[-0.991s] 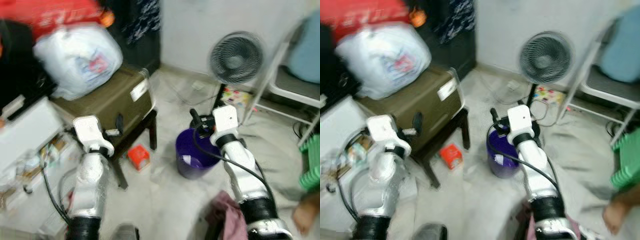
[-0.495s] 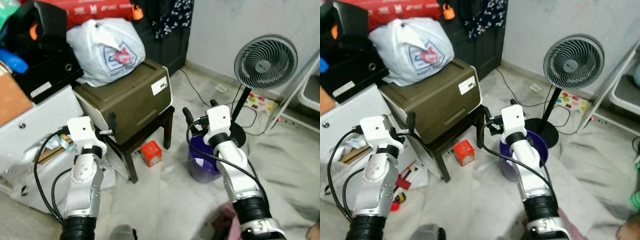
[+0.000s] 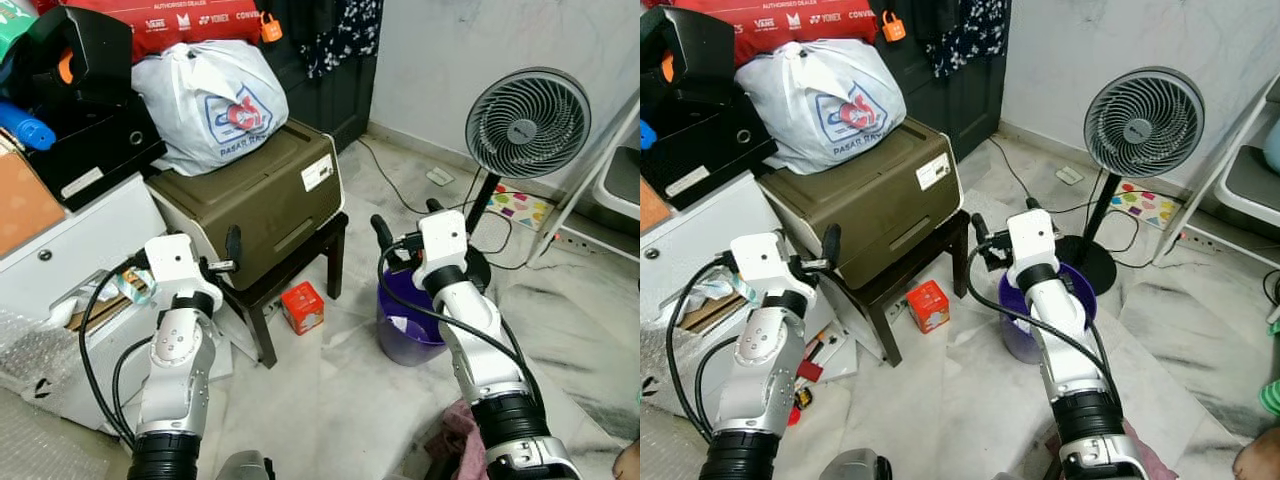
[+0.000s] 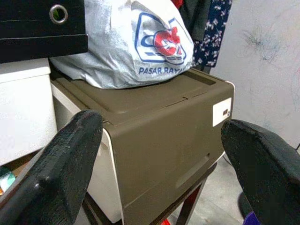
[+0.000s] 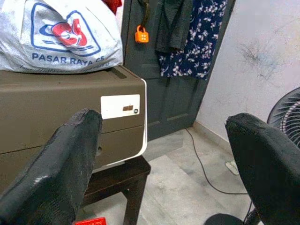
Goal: Clean up the room
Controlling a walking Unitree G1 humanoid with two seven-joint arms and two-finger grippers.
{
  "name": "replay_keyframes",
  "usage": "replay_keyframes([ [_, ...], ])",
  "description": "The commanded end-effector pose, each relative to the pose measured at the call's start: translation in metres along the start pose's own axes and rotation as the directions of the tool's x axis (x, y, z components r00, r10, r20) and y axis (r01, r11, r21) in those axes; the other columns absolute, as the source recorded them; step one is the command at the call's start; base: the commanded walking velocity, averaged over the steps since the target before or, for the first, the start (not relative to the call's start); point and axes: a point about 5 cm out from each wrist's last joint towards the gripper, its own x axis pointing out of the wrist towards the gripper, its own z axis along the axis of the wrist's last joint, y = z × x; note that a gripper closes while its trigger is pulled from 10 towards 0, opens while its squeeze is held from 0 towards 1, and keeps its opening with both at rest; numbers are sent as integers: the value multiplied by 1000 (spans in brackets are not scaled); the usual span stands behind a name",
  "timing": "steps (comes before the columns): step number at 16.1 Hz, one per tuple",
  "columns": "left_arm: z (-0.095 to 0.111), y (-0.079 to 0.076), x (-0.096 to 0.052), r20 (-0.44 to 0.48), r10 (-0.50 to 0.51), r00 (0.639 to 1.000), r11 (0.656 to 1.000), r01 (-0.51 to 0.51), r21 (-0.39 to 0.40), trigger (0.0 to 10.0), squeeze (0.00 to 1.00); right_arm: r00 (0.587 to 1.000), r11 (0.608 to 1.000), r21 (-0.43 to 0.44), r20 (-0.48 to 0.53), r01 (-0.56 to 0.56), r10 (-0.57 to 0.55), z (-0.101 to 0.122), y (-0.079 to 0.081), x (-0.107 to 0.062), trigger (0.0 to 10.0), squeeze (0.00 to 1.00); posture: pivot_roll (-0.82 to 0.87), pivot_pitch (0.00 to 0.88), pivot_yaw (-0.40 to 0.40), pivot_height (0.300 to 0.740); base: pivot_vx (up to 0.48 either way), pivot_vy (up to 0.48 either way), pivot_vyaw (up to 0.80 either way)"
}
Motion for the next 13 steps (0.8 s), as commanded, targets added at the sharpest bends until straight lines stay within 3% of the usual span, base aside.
replay_keyframes([
  [1,2,0,0,10,-13,1000,1000,13,7,10000,0,1000,1000,10,10,4,-4,3,-1,1,10000,0,-6,0,-1,740,0,0,0],
  [8,1,0,-1,2,-11,1000,1000,11,3,10000,0,1000,998,62,-1,21,-21,2,-2,3,10000,0,-6,0,-1,740,0,0,0],
  [13,0,0,0,-3,-11,1000,1000,11,3,10000,0,1000,998,64,-1,29,-29,2,-4,3,10000,0,-6,0,-1,740,0,0,-800],
])
